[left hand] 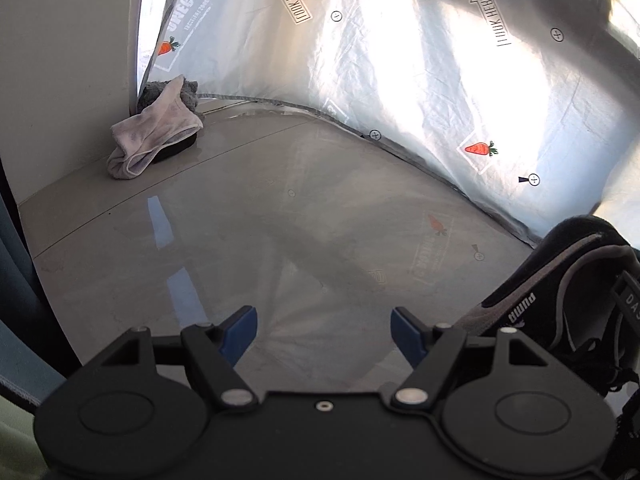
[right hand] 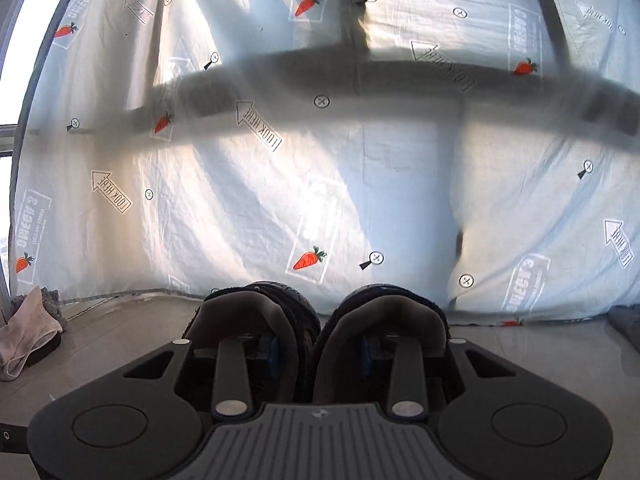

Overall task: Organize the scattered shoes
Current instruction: 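Carry the black Puma sneaker pair with the right gripper toward the slides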

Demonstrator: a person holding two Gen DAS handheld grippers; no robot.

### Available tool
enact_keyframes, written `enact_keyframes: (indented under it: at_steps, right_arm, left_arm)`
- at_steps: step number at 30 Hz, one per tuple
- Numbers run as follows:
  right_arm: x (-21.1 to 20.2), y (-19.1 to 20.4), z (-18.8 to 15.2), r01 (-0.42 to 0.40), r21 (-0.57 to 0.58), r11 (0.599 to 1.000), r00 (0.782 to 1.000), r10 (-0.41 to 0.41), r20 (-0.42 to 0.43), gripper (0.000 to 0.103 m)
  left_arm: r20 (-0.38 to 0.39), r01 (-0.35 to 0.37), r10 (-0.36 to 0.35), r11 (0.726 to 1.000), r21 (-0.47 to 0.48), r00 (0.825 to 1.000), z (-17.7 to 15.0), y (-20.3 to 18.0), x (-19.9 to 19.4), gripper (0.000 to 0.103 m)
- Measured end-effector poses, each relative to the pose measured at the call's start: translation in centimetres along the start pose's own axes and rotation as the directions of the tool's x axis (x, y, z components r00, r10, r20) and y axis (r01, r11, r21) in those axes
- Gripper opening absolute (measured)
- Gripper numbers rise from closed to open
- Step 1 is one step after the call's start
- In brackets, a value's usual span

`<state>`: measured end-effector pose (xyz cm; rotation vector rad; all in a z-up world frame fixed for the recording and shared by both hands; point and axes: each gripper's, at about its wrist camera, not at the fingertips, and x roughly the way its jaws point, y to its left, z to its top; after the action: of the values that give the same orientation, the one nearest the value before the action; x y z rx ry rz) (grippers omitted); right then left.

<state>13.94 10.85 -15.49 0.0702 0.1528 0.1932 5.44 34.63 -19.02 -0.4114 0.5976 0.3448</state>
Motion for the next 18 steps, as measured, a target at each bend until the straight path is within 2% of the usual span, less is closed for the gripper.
enact_keyframes:
  at_steps: [2,6,8,13,18]
  right_arm:
    - [-0.8,-1.5,0.9,0.017,-0.017,1.000,0.998,-0.016,0.054,0.034]
    - [-1.3,-6.5,2.2,0.087,-0.010,0.996,0.991,-0.086,0.103,0.034]
    - [-1.8,-10.1,2.6,0.146,0.012,0.989,0.982,-0.146,0.118,0.034]
    - [-4.8,-19.3,2.4,0.264,0.045,0.964,0.958,-0.267,0.109,0.034]
    - [-10.3,-29.8,0.8,0.372,0.021,0.928,0.926,-0.373,0.052,0.034]
  left_arm:
    - [0.005,0.031,-0.031,0.999,0.029,1.000,-0.4,-1.8,-0.5,0.074]
    - [-0.007,0.085,-0.085,0.993,0.079,0.996,-1.7,-5.6,-1.3,0.074]
    - [-0.014,0.112,-0.112,0.988,0.103,0.994,-2.3,-7.6,-1.6,0.074]
    - [-0.042,0.174,-0.170,0.973,0.153,0.985,-4.2,-12.6,-2.4,0.074]
    - [-0.080,0.255,-0.243,0.944,0.208,0.967,-8.1,-21.0,-3.6,0.074]
